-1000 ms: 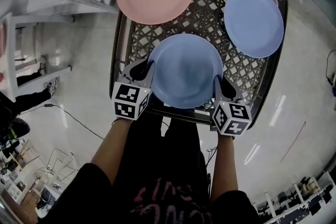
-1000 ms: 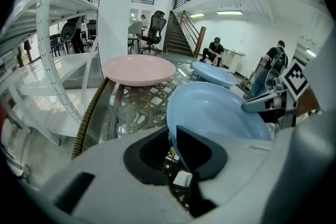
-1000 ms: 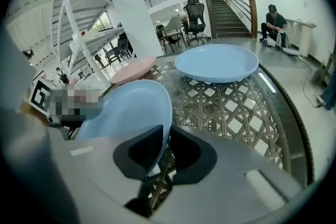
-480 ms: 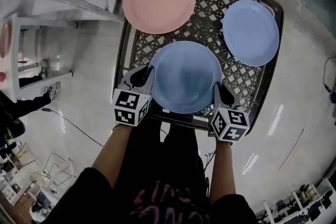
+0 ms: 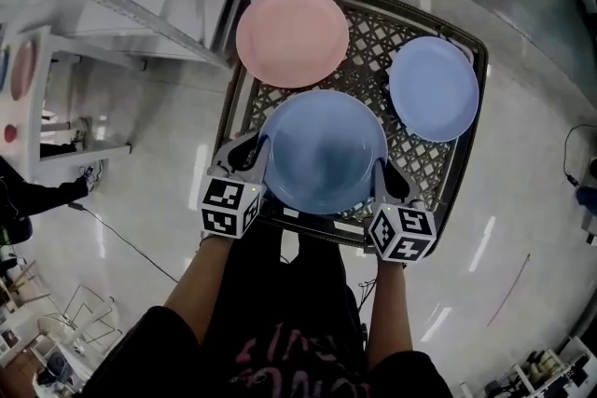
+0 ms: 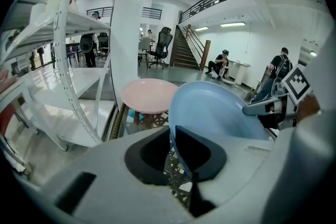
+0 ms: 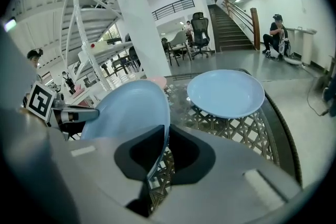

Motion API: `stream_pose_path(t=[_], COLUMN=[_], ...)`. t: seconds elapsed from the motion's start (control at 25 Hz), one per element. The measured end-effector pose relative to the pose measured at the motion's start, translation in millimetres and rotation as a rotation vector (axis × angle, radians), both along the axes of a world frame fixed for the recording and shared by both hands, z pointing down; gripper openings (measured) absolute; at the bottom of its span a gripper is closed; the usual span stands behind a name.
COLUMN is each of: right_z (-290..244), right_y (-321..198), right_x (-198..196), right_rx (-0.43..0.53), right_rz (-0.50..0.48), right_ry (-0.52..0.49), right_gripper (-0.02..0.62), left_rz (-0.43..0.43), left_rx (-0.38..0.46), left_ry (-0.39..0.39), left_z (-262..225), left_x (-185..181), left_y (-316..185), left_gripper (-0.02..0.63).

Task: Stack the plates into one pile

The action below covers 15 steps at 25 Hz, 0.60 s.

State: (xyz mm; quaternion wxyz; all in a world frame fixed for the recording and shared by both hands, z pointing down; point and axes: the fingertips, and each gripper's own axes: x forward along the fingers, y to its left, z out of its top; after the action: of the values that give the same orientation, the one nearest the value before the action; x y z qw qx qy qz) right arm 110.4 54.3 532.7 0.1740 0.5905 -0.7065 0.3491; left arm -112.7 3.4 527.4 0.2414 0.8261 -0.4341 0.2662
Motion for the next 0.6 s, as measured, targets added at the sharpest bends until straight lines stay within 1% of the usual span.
stream_pose_path(t=[0.6], right_z=[-66], right_y=[-13], right_x=[-16], right_rx=[0.122], right_rz=[-0.029], right_ry=[0.003], right_gripper=[0.035], left_rz=[-0.061], left_rx=[0.113], left_ry=[0.026], left_z=[-64], left_x=[-19], left_y=[-1], left_gripper=[0.029])
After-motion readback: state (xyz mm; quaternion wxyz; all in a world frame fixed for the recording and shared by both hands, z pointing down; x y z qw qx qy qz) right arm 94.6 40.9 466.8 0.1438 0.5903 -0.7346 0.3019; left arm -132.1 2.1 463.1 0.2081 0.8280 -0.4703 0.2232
